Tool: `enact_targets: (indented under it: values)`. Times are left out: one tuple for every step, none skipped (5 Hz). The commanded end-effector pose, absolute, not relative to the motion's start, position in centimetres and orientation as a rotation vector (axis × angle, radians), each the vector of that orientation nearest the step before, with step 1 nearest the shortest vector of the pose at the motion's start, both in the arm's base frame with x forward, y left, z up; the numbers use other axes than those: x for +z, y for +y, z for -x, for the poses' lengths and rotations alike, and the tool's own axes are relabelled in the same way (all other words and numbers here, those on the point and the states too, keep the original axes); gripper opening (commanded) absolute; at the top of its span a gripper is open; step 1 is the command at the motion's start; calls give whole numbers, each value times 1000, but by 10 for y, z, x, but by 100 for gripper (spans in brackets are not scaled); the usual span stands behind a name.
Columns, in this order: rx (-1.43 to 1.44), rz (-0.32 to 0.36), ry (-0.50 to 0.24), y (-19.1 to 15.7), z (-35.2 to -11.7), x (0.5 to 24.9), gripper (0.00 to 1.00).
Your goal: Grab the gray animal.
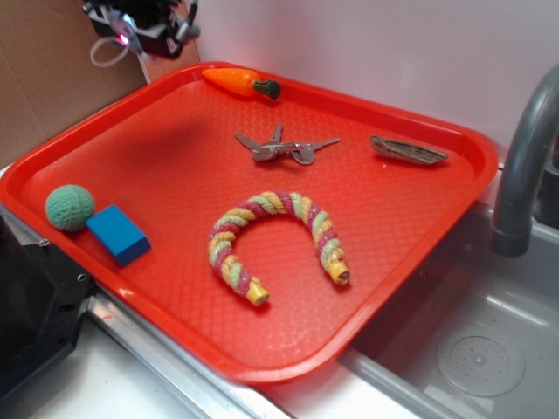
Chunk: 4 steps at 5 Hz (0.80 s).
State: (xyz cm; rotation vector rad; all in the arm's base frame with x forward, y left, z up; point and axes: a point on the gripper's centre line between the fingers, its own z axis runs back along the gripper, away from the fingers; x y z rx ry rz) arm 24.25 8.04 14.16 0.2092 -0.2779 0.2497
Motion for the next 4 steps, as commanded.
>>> enact_targets:
  values:
    - [104, -125, -282, 46, -205, 205, 0]
    - [7, -40, -271, 32, -205, 213, 0]
    - [-56, 24, -300, 28, -204, 219, 0]
    - [-70, 32, -270, 33, -198, 216, 0]
